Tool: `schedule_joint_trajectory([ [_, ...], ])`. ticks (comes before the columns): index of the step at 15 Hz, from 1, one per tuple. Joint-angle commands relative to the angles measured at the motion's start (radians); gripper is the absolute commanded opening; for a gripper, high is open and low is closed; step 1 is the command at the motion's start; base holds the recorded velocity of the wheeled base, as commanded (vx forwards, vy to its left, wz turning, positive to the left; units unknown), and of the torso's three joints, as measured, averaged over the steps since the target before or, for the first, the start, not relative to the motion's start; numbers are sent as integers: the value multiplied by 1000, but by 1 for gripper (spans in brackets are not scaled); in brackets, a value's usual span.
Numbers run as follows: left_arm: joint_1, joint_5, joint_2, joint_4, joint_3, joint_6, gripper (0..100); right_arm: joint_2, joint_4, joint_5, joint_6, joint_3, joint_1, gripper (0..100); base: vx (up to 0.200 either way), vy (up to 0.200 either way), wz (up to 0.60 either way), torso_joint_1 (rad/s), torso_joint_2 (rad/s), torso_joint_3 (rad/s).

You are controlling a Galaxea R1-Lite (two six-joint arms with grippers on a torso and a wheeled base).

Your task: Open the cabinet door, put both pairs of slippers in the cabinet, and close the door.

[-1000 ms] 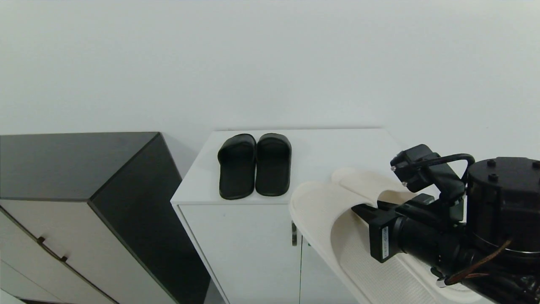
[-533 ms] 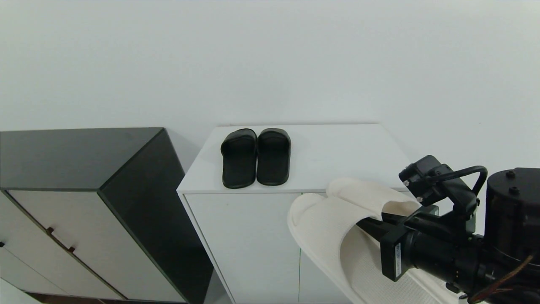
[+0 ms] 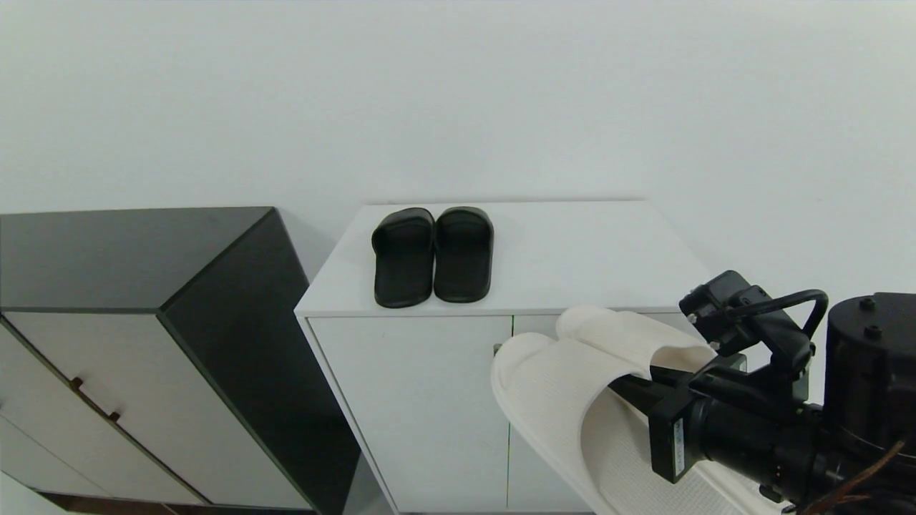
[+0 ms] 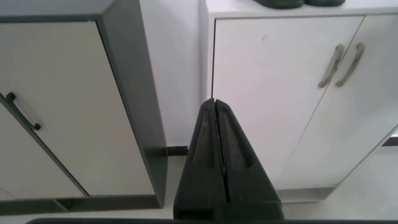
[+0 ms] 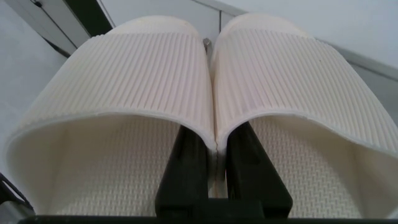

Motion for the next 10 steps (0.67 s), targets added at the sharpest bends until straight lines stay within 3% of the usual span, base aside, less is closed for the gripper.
schedule_joint_trajectory([
  [1, 1, 1, 1, 0, 0, 0, 0, 2, -4, -2, 0, 7, 1, 0, 0, 0, 0, -222, 530, 300],
  [10, 1, 1, 1, 0, 0, 1, 0, -1, -4, -2, 0, 10, 1, 0, 0, 0, 0, -205, 525, 311],
])
